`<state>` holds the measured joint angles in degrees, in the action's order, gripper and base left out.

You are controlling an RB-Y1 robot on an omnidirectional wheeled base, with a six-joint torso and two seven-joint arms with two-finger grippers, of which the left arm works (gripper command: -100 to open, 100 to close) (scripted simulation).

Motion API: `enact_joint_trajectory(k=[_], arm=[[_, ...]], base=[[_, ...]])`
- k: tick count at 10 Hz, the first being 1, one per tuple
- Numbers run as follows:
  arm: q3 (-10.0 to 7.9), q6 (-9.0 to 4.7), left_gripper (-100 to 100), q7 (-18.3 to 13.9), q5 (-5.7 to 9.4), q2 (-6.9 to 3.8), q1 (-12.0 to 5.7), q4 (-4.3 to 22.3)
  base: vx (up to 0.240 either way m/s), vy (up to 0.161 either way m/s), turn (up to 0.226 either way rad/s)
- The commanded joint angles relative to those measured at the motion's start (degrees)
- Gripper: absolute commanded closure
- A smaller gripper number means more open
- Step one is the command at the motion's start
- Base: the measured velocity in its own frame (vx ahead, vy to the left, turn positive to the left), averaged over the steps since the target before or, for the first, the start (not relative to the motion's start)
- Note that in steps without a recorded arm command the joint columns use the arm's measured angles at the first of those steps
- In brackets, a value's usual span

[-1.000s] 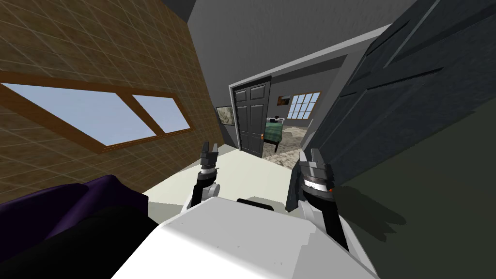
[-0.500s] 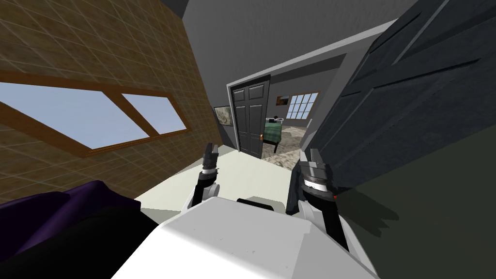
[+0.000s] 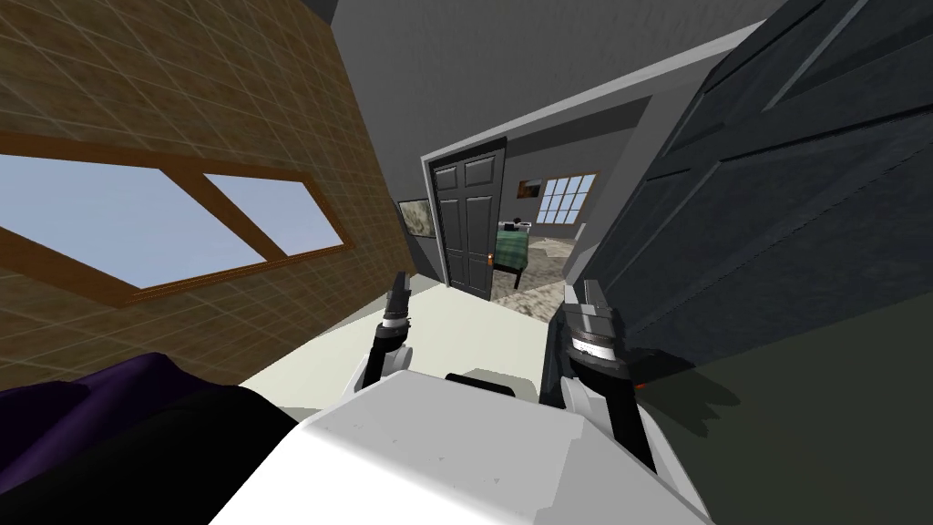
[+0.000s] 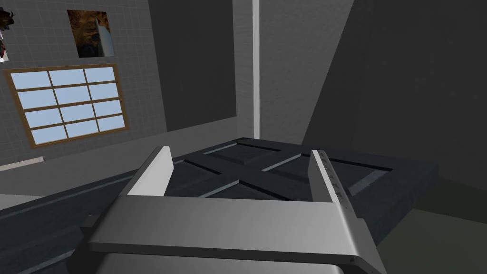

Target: Pull the door open

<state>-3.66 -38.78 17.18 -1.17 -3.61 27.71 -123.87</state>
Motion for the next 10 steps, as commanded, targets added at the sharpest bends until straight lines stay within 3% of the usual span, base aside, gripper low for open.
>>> enact_joint_trajectory(k=[1, 10], arm=[[-0.35, -0.15, -100, 1.96, -0.57, -0.2, -0.15, 0.76], [-2.69, -1.83, -100, 14.62, -4.54, -1.15, -1.34, 7.1]], base=[[0.073, -0.01, -0.034], [0.094, -0.005, -0.036]])
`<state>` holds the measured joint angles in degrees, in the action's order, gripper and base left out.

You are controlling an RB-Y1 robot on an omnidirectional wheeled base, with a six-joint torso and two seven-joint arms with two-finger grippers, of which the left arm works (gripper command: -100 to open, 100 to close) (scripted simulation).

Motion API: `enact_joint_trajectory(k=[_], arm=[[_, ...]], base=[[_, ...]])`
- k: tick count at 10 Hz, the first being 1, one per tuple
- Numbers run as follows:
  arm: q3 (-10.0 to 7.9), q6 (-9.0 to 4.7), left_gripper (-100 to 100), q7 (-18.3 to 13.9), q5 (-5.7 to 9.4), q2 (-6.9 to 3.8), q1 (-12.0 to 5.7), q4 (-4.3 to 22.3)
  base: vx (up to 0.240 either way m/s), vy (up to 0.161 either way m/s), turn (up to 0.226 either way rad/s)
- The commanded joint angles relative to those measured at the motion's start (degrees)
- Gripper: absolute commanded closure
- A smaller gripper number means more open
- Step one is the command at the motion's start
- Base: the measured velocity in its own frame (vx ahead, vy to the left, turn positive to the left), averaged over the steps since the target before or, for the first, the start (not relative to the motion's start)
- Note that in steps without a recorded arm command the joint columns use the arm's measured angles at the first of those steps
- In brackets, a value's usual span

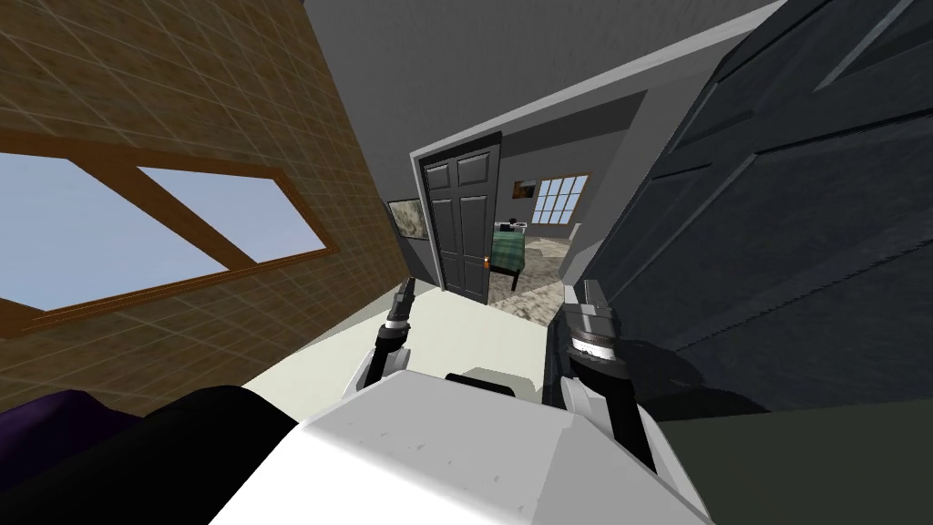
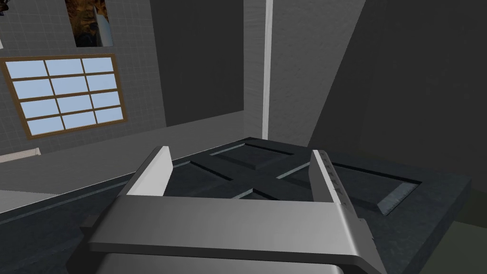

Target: Pull the door open

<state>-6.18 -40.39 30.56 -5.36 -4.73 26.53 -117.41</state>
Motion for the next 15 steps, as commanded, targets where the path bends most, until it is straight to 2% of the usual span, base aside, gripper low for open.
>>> enact_joint_trajectory(k=[1, 7, 8, 15], arm=[[-0.47, -0.44, -100, 2.86, -0.86, -0.12, -0.32, 1.47], [-2.35, -1.79, -100, 12.65, -4.05, -0.61, -1.29, 6.58], [-2.35, -1.79, -100, 13.09, -4.05, -0.61, -1.29, 6.58], [-4.4, -3.26, -100, 23.91, -7.52, -0.93, -2.33, 12.12]], base=[[0.09, -0.005, -0.047], [0.102, -0.014, -0.044], [0.059, -0.003, -0.011], [0.081, -0.002, -0.04]])
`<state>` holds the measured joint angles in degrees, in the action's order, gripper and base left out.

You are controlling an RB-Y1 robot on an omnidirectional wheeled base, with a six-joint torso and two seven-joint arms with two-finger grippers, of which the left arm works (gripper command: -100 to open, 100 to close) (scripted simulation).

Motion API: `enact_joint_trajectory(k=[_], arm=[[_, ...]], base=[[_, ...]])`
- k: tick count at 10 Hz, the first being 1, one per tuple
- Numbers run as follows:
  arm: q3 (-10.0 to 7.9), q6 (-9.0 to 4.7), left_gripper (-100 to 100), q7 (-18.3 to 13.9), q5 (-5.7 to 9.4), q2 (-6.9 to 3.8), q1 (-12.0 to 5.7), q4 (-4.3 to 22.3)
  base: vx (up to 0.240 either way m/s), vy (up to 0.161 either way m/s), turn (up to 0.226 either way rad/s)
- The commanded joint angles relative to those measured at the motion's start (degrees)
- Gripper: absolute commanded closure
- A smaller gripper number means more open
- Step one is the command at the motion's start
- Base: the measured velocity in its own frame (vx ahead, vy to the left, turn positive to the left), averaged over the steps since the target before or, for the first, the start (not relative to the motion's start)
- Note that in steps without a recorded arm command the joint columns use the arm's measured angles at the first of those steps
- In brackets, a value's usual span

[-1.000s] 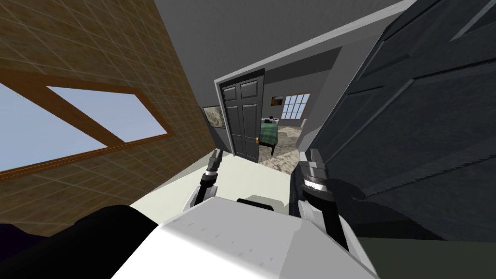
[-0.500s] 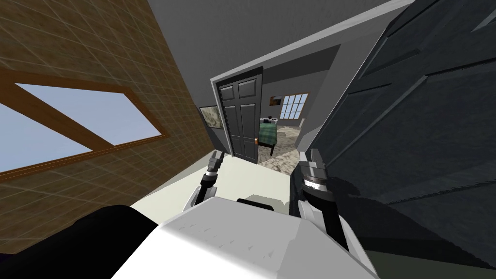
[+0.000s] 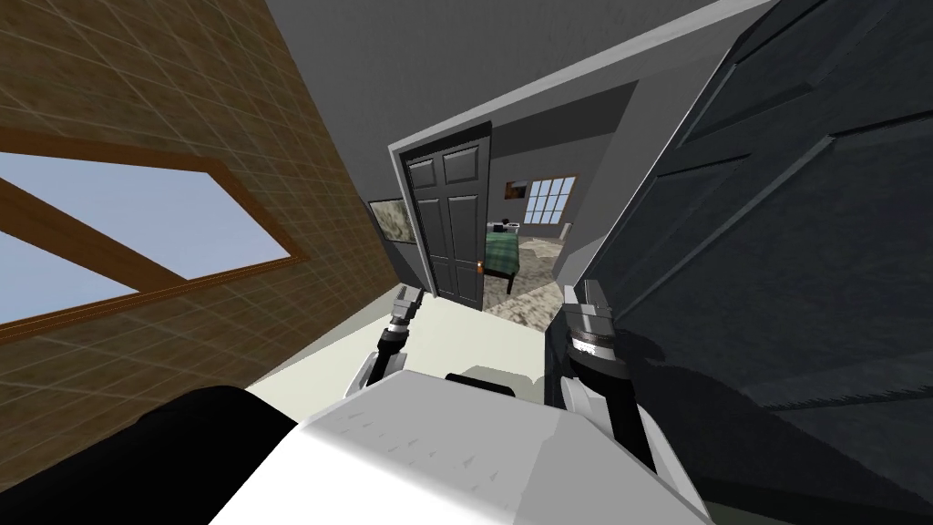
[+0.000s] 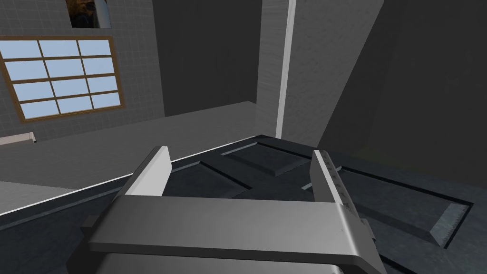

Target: Pull the door open

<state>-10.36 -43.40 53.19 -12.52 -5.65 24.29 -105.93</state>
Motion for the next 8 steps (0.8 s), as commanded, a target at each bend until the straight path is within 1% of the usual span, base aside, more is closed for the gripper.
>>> enact_joint_trajectory(k=[1, 2, 5, 6, 8], arm=[[-0.57, -0.51, -100, 2.86, -0.97, -0.03, -0.27, 1.61], [-0.57, -0.51, -100, 3.45, -0.97, -0.03, -0.27, 1.61], [-1.64, -1.28, -100, 8.77, -2.78, -0.12, -0.81, 4.51], [-1.64, -1.28, -100, 9.23, -2.78, -0.12, -0.81, 4.51], [-2.37, -1.8, -100, 12.86, -4.01, -0.13, -1.19, 6.48]], base=[[0.09, -0.007, -0.046], [0.062, -0.001, -0.014], [0.079, -0.012, -0.046], [0.068, -0.004, -0.013], [0.071, 0.001, -0.042]])
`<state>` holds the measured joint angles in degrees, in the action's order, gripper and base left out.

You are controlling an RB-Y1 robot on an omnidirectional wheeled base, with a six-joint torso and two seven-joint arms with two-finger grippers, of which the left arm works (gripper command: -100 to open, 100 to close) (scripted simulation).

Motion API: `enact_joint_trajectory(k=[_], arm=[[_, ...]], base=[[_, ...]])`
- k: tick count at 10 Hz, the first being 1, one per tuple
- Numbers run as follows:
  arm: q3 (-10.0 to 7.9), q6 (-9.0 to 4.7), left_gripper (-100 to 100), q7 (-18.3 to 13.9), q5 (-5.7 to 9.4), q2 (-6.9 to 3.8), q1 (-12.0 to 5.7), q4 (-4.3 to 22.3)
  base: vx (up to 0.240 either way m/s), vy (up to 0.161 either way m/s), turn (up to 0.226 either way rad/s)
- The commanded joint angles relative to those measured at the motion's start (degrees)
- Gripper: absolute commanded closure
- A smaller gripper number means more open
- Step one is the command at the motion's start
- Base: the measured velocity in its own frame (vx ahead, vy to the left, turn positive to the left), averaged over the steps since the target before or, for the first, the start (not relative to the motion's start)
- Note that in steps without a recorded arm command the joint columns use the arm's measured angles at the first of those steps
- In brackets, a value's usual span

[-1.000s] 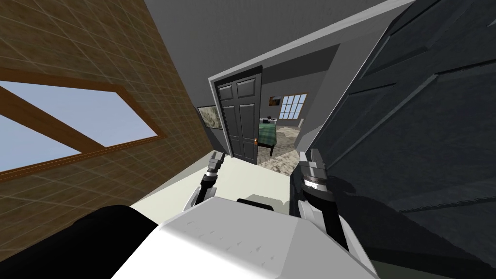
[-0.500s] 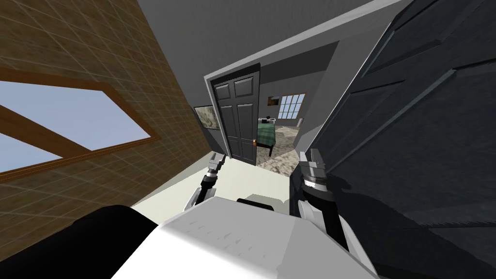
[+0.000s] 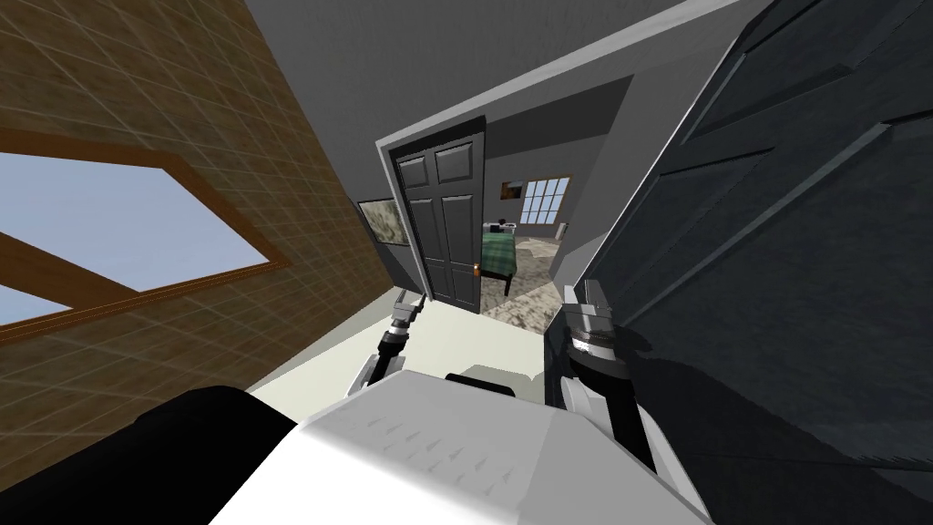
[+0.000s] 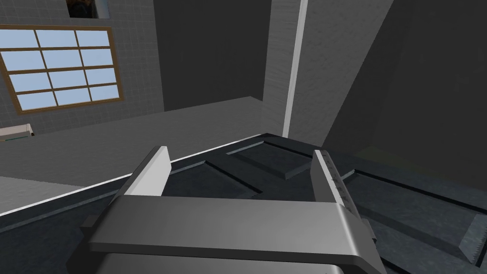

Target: Pull the door open

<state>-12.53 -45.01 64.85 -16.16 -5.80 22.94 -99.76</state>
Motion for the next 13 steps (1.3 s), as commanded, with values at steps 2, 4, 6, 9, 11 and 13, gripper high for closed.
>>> enact_joint_trajectory(k=[2, 4, 6, 9, 11, 13], arm=[[-0.56, -0.45, -100, 3.5, -0.99, 0.02, -0.02, 1.3], [-1.3, -0.98, -100, 7.08, -2.23, 0.03, -0.4, 3.29], [-1.66, -1.24, -100, 9.45, -2.85, 0.04, -0.59, 4.29], [-2.4, -1.77, -100, 13.42, -4.1, 0.1, -0.96, 6.27], [-3.13, -2.3, -100, 17.05, -5.34, 0.19, -1.33, 8.26], [-3.5, -2.56, -100, 19.37, -5.96, 0.23, -1.52, 9.25]], base=[[0.081, -0.007, -0.035], [0.069, -0.007, -0.044], [0.066, -0.009, -0.027], [0.082, -0.002, -0.04], [0.075, -0.017, -0.039], [0.084, -0.015, -0.037]])
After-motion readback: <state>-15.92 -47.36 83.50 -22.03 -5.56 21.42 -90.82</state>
